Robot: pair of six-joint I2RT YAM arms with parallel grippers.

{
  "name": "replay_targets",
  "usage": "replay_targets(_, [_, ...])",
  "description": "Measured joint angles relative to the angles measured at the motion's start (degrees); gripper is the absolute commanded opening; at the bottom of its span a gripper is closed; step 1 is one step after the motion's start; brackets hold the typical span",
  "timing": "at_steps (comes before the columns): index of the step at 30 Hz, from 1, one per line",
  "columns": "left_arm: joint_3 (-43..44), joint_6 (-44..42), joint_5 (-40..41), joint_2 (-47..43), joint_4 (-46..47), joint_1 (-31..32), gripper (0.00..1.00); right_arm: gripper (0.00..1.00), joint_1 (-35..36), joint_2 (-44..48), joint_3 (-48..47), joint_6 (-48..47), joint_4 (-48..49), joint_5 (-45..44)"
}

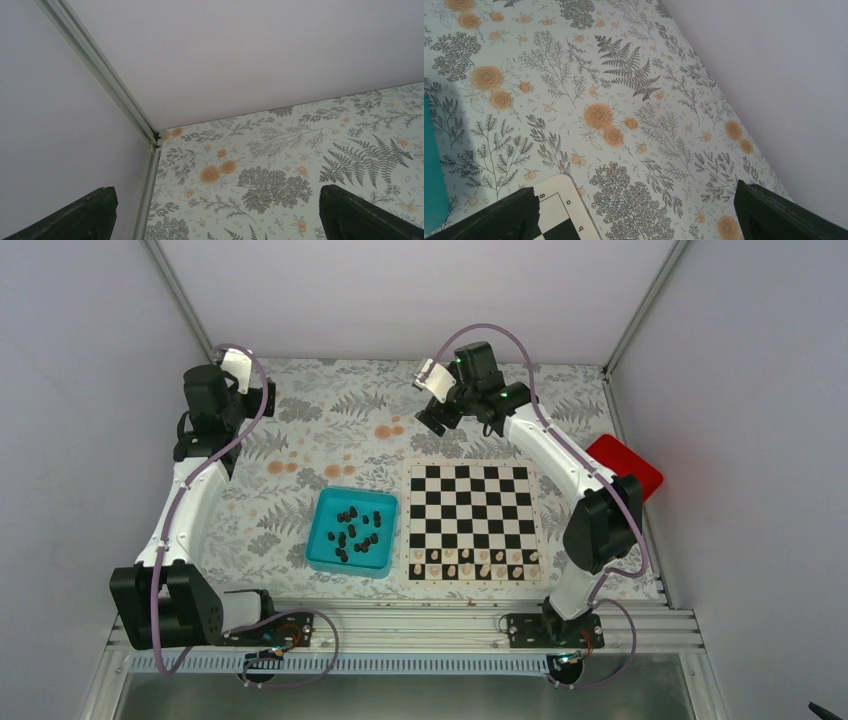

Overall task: Set up the chess pieces on the board
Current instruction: Pick up the chess piece from the storage box.

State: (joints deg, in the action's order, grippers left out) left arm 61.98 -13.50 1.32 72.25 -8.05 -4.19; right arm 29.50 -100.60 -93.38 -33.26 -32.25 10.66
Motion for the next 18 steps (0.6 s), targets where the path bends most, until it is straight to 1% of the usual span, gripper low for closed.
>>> replay_targets(9, [0.0, -1.3, -0.8, -0.3, -0.1, -0.2, 1.00, 1.00, 0.1, 0.0, 0.0, -0.2, 0.0, -1.3])
replay_targets(14, [-0.5, -3.7, -2.6, -0.8, 0.0, -0.2, 1.00, 1.00, 0.1, -0.1, -0.2, -0.1, -0.4, -1.3])
replay_targets(16, [-1.2, -4.6, -3.1, -1.3, 0.5, -0.2, 1.00, 0.98, 0.2, -1.2, -2.3, 0.0, -2.6, -0.5])
replay_targets(18, [-1.6, -5.2, -3.0, -1.5, 0.8, -0.2, 1.00, 0.92, 0.7, -2.7, -4.9, 0.1, -4.4, 0.9])
